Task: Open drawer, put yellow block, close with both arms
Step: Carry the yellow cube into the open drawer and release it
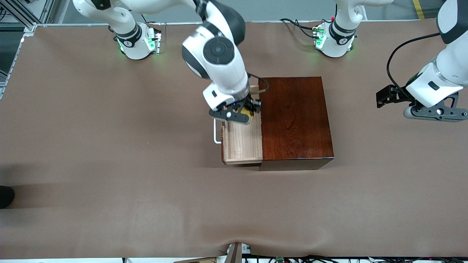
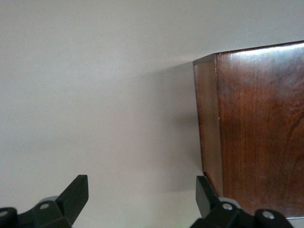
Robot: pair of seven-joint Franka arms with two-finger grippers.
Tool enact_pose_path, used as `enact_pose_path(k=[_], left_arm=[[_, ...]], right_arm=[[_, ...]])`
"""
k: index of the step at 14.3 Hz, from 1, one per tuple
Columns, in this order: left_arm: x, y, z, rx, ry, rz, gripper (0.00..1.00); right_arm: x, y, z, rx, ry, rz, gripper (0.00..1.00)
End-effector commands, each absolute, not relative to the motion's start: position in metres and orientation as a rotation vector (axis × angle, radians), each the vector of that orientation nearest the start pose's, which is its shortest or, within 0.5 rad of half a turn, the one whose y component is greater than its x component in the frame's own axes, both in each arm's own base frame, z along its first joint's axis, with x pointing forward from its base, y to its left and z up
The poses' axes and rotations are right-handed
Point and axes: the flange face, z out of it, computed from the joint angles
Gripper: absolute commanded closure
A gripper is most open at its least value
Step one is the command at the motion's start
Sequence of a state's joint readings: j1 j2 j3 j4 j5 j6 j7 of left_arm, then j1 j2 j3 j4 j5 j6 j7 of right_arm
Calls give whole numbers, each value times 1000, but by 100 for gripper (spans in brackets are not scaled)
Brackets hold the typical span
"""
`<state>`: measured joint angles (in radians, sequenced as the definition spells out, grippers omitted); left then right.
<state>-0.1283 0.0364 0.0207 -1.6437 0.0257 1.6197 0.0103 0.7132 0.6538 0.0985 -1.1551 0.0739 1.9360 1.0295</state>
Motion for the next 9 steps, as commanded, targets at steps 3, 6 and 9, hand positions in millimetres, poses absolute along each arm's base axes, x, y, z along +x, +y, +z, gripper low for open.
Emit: enact_pose_path(k=[3,6,9], left_arm=[[556,-60,577,-3093,208,99,0],[557,-60,575,-3101,201,105,0],[555,-68,575,-3101,63,121,0]], right_arm=[[555,537,388,-2958,312,-90,100],[561,536,362,-2978,299,-112,100],[563,537,345,-2986,298,-108,100]])
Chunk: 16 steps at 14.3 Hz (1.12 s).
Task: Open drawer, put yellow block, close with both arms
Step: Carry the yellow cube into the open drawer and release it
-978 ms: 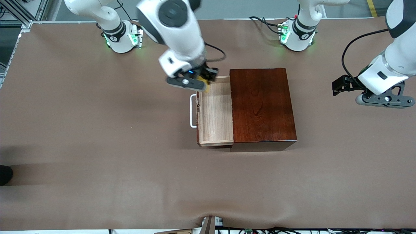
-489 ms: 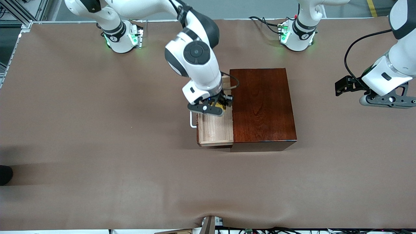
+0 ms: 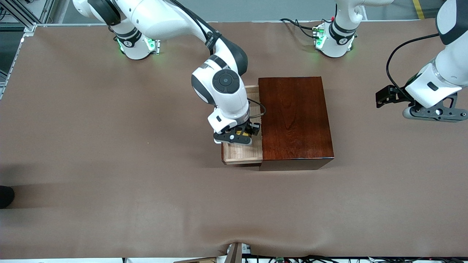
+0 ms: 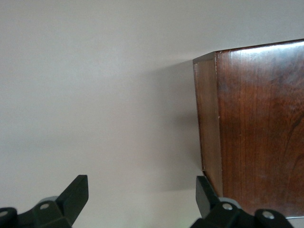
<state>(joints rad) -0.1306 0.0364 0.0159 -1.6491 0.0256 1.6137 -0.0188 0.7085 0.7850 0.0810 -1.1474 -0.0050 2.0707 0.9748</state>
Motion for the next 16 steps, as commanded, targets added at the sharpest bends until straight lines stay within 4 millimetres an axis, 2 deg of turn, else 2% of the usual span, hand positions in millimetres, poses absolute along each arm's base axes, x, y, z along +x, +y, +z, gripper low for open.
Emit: enact_pose_path(k=[1,2,3,4,5,7,8,10,12,13,15,16], left_arm=[[555,-70,576,-3100,4,117,0],[556,-68,578,-3102,-19,110,0],[556,-66,578,-3104,-33,108,0],[557,-66,578,-3103,-43,110,0],[557,-70,577,-3103,-81,109,0],[558,-79,572,-3110,-272,132,0],[558,-90,568,-3117,-362,150,0],[556,-122,561,-3108,-416,170,0],[560,-154,553,-3089,-500,181,0],[564,-172,545,-3071,-565,195,0],[572,-207,527,-3033,-693,220,0],[573,-226,521,-3014,-756,232,0]], right_arm=[[563,538,340,-2985,298,-107,100],[564,538,339,-2983,298,-110,80],[564,538,340,-2980,300,-113,29],[564,538,340,-2980,305,-113,0],[564,537,342,-2979,302,-115,0],[566,534,353,-2975,305,-116,0],[567,529,365,-2977,317,-107,0],[566,514,387,-3022,342,-27,0],[566,487,456,-2994,386,-6,0],[564,472,484,-2993,408,17,0],[562,430,537,-3018,423,28,0],[558,407,562,-3046,346,24,0]])
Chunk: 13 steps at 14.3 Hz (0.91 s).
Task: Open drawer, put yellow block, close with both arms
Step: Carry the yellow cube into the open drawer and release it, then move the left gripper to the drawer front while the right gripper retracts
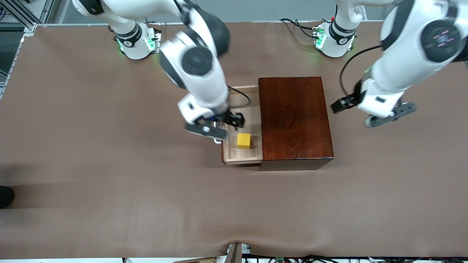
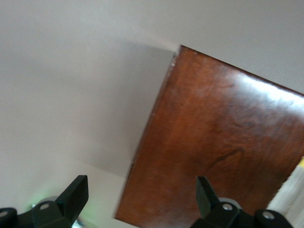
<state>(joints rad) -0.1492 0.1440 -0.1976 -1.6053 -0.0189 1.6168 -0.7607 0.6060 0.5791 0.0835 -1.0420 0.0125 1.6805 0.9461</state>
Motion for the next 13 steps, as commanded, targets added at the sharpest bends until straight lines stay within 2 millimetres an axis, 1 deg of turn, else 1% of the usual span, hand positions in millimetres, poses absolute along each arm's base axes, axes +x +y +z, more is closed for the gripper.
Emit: enact_pose_path(k=[1,2,3,4,5,7,8,10,11,13], left_arm=[[574,-246,513,-2991,-818,243,0],[574,-269,505,-2967,-878,254,0],[572,-295,494,-2940,-927,268,0],[567,-326,483,-2913,-977,273,0],[562,-353,472,-2887,-1038,265,0],[549,-409,455,-2861,-1161,219,0],[540,-434,448,-2853,-1234,192,0],[530,-473,433,-2853,-1411,149,0],[522,-494,424,-2848,-1497,141,0],[509,-529,409,-2808,-1680,128,0]], right_arm=[[562,372,572,-3090,263,76,0],[568,334,586,-3109,201,105,0],[572,296,592,-3122,150,132,0],[573,256,599,-3126,91,137,0],[570,217,602,-3129,15,148,0],[568,139,605,-3126,-39,146,0],[567,104,605,-3123,-51,151,0],[566,56,607,-3139,-44,147,0],[564,33,608,-3143,-29,147,0],[560,1,611,-3140,-34,130,0]])
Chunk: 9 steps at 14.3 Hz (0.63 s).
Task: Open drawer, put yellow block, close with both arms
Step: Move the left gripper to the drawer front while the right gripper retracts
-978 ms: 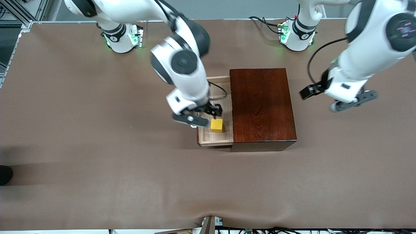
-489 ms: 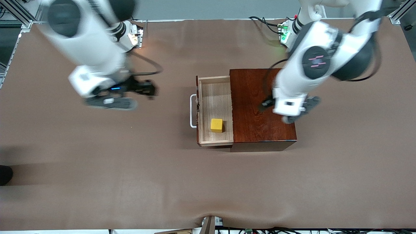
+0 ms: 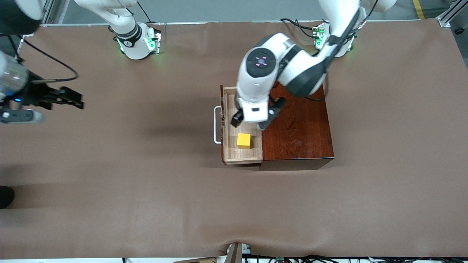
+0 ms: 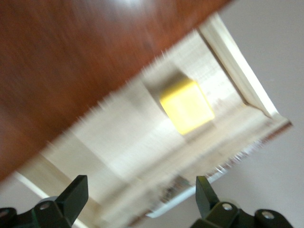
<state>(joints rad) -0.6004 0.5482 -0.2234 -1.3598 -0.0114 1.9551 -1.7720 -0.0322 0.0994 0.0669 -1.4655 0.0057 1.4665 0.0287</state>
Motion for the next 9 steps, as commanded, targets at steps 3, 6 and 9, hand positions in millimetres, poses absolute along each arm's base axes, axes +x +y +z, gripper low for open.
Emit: enact_pose_path(k=[3,6,9], left_arm=[[508,-558,396,-2668,-2035,107,0],[499,-582,371,-2380,-2422,109,0],[488,-594,342,-2295,-2464,116,0]], right_arm=[[551,-21,622,-3144,-17,97,0],[548,-30,625,-3143,-31,97,0],[550,-29,624,-3143,-2,97,0]])
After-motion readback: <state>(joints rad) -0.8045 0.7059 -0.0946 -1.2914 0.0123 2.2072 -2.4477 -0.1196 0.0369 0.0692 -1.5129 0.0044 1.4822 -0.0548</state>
